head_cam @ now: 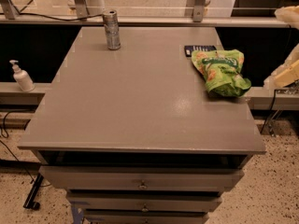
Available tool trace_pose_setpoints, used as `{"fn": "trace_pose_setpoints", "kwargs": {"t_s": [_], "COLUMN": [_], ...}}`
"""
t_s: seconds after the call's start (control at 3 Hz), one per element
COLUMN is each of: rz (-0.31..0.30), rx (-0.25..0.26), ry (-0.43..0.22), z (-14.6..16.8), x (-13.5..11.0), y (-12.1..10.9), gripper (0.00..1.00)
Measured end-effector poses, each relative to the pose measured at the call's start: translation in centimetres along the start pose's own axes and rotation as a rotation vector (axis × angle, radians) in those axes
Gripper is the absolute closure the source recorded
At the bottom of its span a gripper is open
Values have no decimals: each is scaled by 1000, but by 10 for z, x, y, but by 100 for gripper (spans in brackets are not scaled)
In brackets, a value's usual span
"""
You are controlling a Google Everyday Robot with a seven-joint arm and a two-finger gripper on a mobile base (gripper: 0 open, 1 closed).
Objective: Move green rice chip bag near rxbar blueberry
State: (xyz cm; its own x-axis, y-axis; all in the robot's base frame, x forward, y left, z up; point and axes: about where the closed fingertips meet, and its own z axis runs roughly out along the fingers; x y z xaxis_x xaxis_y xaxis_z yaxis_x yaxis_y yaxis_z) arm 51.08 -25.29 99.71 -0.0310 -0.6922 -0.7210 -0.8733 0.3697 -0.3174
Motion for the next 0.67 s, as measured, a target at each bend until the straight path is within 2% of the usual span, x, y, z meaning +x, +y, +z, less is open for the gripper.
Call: {"fn": "trace_pose_setpoints", "kwargs": {"t_s": [0.33,0.67], "rz": [-11,-29], "rx": [88,106], "ry": [1,3], "z": [-42,-50], "x": [-48,-60], "y": [23,27], "gripper": [0,0]}}
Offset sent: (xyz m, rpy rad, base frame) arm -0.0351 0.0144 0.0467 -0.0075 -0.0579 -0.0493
